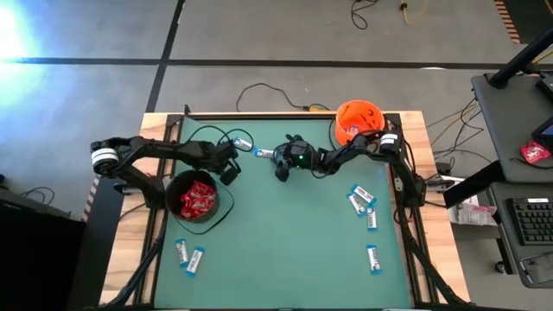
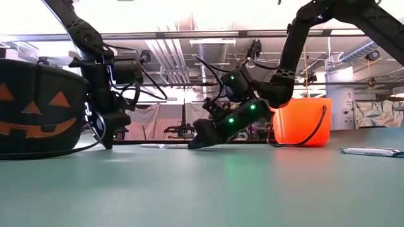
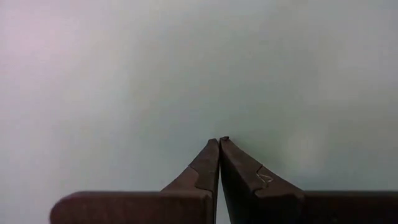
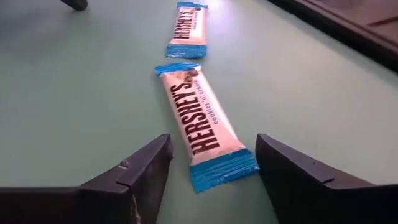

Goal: Sort candy by brand, put in halloween buckets
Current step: Put the white chocolate into the orange bucket

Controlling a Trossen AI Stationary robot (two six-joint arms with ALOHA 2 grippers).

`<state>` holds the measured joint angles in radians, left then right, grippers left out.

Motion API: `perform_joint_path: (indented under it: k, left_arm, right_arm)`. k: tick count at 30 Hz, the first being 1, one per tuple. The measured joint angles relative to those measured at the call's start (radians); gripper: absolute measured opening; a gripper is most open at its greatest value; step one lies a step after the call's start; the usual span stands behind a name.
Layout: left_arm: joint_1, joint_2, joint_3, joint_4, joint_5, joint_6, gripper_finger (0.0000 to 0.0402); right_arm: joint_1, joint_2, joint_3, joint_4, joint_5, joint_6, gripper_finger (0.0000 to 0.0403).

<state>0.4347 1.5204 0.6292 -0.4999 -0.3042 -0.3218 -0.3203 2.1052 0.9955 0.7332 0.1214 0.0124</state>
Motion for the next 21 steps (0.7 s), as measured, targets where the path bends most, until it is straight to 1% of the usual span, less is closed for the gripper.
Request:
perform_joint_path:
  k: [5, 9, 12, 13, 17, 21]
  left_arm:
    - [0.000, 0.000, 0.003, 0.011, -0.001, 0.002, 0.0000]
    - [0.000, 0.001, 0.023, 0.006, -0.001, 0.023, 0.0000]
    - [0.000, 0.002, 0.038, -0.001, -0.001, 0.029, 0.0000]
    - [0.000, 0.002, 0.040, 0.000, -0.001, 0.029, 0.0000]
    - [0.000, 0.000, 0.041, 0.009, 0.000, 0.034, 0.0000]
    - [0.000, -0.003, 0.032, 0.023, -0.001, 0.063, 0.0000]
  right_arm:
    - [0.023, 0.003, -0.003, -0.012, -0.097, 0.030, 0.0215]
    - [0.069, -0.007, -0.002, -0.062, -0.102, 0.036, 0.0208]
    - [0.104, -0.020, -0.003, -0.085, -0.093, 0.076, 0.0206]
    - [0.120, -0.024, -0.005, -0.088, -0.070, 0.097, 0.0206]
    - [0.185, -0.029, -0.007, -0.074, 0.139, 0.170, 0.0216]
    - [0.214, 0.005, -0.008, 0.023, 0.256, 0.233, 0.0245]
